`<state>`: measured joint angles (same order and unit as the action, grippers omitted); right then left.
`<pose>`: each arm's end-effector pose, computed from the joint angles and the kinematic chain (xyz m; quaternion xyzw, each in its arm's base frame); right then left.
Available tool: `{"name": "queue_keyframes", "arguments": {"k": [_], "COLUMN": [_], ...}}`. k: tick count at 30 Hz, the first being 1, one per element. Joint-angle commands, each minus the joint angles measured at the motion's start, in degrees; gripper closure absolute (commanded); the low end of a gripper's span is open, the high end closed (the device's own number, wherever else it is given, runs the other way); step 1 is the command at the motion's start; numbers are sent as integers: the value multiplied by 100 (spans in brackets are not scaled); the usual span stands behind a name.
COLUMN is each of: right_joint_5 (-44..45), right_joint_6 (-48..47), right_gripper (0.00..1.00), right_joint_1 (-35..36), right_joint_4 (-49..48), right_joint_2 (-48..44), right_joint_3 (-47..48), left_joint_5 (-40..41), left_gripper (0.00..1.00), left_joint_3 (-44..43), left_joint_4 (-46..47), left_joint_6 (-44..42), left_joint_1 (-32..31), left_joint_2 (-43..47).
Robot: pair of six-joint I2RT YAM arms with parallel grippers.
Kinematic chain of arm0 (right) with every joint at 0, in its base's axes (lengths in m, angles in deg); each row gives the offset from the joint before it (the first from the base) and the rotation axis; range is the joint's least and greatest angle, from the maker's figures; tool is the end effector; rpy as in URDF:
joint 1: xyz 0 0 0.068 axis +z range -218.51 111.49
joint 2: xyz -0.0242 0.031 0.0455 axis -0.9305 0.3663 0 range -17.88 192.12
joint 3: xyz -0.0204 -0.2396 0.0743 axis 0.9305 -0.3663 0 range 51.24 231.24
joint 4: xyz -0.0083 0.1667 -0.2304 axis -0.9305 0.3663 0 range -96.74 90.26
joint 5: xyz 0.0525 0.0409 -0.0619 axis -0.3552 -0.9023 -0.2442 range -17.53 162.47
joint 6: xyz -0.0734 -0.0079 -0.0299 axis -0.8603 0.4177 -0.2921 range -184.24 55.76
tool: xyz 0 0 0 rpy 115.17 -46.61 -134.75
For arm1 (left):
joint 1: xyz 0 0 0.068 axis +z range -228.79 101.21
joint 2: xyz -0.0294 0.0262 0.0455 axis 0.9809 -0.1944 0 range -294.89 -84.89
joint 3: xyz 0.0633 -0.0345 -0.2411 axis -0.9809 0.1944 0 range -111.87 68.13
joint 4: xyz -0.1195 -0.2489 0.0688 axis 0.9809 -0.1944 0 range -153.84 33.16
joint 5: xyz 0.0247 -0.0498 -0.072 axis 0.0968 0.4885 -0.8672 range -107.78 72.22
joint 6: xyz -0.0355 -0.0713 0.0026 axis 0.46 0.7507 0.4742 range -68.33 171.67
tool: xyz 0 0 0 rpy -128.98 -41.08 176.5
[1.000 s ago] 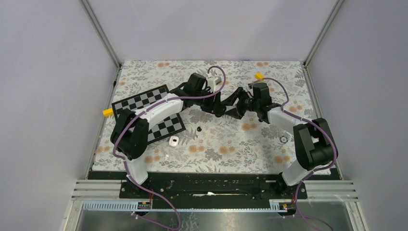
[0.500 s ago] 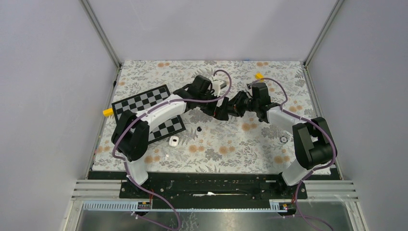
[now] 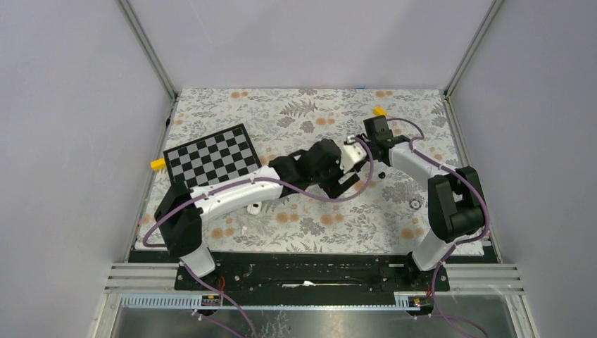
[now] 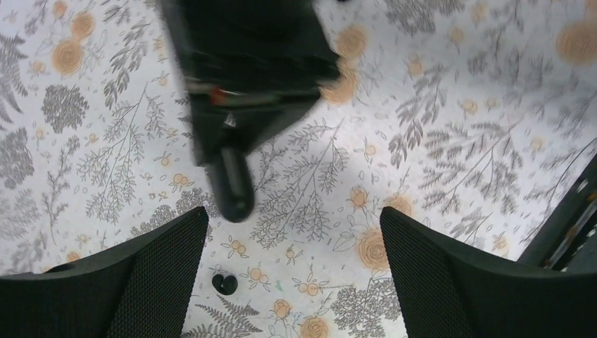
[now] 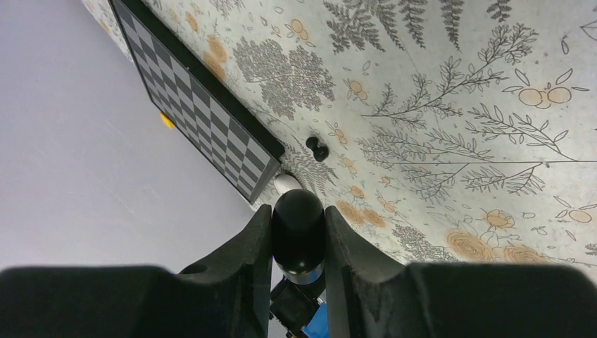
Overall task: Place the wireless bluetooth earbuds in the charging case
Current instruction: Pass from the right arm to the left
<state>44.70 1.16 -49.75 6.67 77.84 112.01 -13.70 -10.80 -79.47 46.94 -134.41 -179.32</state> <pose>0.3578 0.1553 0.1485 0.2809 0.8671 0.3977 0.1057 0.2449 -0.3492 0.2526 0.4383 0.7848 -0.1589 0.4084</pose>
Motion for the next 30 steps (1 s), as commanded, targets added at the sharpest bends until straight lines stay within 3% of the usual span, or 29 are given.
{"name": "queue_keyframes", "arguments": {"k": [1,8,13,17,26,30], "right_joint_5": [283,48,-1,-29,-118,-185], "right_joint_6": [-197,-188,-205,-205,-262,-210], "right_gripper": [100,100,100,100,100,100], "right_joint_1": [31,32,36,31,31,31], "right_joint_4": [1201,1226,1221,1190,1085,990], "right_joint_2": [45,41,41,12,-177,-230], "right_joint_3": [608,731,708,686,644,577], "left_joint_5": [912,618,745,704,704,878], "left_gripper": [8,10,19,33,39,55], "left_joint_3": [279,933,1017,887,899,877], "left_joint_4": [367,1234,1405,1378,1624,1759], "left_joint_6": [-659,-886,-965,-1025,-847,-880], "left_joint_1": [-165,-351,-354,-354,-354,-349], "left_joint_2": [-28,178,112,-113,-361,-442]}}
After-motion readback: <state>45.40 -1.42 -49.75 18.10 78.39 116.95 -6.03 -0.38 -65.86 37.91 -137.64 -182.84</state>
